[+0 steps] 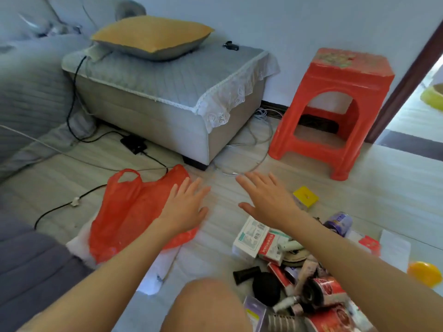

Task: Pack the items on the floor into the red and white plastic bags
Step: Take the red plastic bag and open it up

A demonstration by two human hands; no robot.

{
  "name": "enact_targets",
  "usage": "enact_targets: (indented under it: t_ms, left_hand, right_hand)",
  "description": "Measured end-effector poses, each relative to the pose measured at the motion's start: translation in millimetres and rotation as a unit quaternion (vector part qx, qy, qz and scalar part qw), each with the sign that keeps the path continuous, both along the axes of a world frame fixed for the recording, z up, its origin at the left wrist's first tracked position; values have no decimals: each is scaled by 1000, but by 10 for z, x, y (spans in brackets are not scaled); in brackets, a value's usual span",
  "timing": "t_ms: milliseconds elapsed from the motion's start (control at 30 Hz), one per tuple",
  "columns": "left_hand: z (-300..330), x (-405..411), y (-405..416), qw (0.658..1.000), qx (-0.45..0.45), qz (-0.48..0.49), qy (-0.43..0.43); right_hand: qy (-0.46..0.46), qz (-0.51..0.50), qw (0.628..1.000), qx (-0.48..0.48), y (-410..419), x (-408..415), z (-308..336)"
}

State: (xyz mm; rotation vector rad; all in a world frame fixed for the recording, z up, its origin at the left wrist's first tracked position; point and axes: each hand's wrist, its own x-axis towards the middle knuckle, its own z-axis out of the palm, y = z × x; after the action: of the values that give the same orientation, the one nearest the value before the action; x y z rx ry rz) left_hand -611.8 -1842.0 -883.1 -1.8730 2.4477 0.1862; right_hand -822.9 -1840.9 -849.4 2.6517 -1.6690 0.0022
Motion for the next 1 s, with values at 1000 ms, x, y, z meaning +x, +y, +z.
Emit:
enact_targets:
  t_ms: [1000]
  left_hand:
    - [-2143, -106, -315, 960, 274, -27, 57]
  right_hand:
    - [-243, -143, 897, 340, -773, 303, -2246]
